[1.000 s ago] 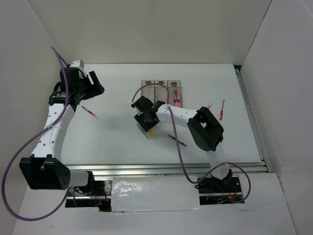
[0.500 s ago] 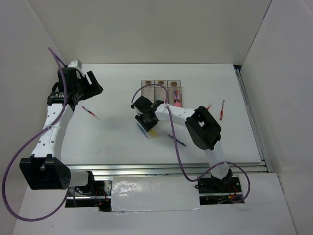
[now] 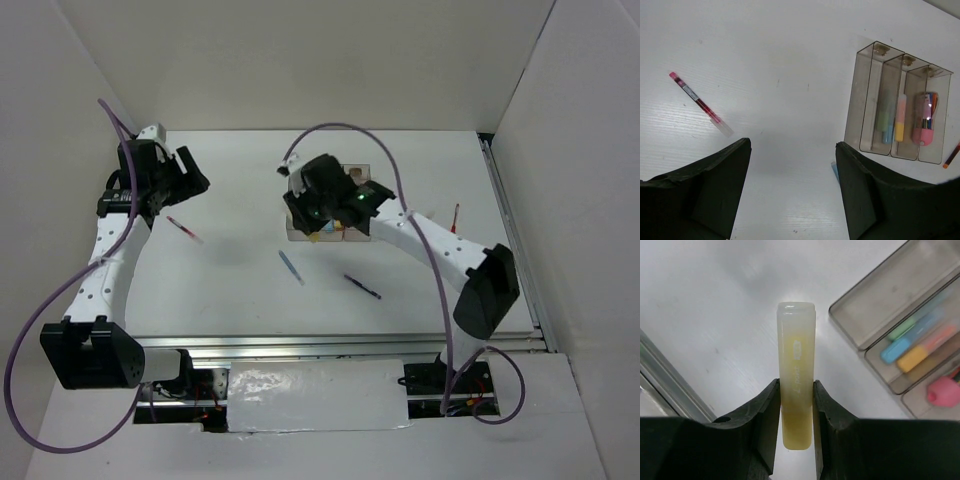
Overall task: Sort the stationery into containers
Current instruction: Place the pen in the storage box.
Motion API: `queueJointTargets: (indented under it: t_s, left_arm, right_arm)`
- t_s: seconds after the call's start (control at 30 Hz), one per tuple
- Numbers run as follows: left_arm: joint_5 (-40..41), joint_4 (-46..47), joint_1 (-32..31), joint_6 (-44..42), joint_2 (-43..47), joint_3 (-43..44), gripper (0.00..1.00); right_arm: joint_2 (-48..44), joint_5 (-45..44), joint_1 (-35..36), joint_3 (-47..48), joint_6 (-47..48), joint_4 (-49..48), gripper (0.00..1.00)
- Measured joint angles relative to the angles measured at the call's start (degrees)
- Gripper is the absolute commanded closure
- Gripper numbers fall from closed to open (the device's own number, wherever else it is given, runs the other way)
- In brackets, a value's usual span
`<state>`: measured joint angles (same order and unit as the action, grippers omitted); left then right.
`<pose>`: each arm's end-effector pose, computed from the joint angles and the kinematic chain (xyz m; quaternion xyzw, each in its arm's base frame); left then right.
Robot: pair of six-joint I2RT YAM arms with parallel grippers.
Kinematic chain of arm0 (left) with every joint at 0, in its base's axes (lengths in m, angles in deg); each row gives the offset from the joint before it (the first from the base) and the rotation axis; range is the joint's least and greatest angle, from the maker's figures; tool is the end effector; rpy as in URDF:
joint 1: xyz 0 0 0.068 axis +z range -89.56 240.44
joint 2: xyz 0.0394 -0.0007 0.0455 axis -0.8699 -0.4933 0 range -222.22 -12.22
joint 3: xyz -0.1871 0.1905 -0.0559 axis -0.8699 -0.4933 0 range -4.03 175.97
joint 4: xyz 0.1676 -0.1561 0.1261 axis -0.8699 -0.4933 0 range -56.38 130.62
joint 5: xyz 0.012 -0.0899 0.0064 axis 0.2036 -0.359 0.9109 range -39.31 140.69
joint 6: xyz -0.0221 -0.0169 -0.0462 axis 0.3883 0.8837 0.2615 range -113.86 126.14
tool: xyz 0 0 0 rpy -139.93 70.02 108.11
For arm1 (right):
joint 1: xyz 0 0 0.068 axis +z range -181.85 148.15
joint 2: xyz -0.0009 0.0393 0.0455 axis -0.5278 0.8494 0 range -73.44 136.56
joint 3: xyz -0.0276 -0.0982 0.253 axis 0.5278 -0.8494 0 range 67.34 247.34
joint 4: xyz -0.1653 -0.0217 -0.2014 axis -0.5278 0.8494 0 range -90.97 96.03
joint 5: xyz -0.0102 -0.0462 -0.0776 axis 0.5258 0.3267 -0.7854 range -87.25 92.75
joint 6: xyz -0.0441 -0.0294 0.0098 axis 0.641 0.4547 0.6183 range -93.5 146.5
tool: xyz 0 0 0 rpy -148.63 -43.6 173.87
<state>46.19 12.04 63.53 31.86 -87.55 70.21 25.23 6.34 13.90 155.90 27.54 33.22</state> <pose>0.2941 0.0131 0.3700 -0.1958 0.8417 -0.1317 0.4857 0.2704 0.2808 0.3140 -0.3769 0.8405 0.1744 0.3479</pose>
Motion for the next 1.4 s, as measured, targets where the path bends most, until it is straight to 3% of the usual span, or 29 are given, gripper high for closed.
queueJointTargets:
  t_s: [0.13,0.33,0.6,0.8,1.0,1.13,1.27,1.4]
  left_arm:
    - [1.7,0.3,0.0,0.0,0.3,0.0,0.19]
    - [5.7,0.7,0.0,-1.5,0.3,-0.9,0.17]
    - [11.6,0.1,1.3,-2.0,-4.5,-0.8,0.17]
    - [12.8,-0.5,4.1,-1.9,-9.9,-0.5,0.2]
    - [12.8,-2.9,7.8,-1.5,-22.8,1.2,0.23]
    - [12.1,-3.9,8.9,-1.4,-29.0,1.5,0.24]
    - [11.1,-4.5,8.9,-1.0,-34.3,5.2,0.26]
    - [10.7,-4.1,8.9,-0.2,-38.9,9.3,0.29]
  right_arm:
    - [-2.5,0.2,-4.7,5.7,-2.6,-1.1,1.0]
    - [6.0,-3.6,-13.8,9.8,-8.2,-1.7,1.0]
    - [17.9,-5.3,-14.4,12.2,-13.8,0.0,1.0]
    - [20.0,-7.1,-15.4,13.5,-16.7,-0.1,0.89]
    - [21.3,-7.4,-17.0,13.5,-17.9,0.0,0.84]
    - [21.9,-7.0,-17.8,13.5,-18.1,-0.1,0.75]
    - [21.9,-5.9,-18.3,13.5,-18.1,-0.1,0.74]
    - [22.0,-4.9,-18.3,13.5,-18.1,-0.1,0.66]
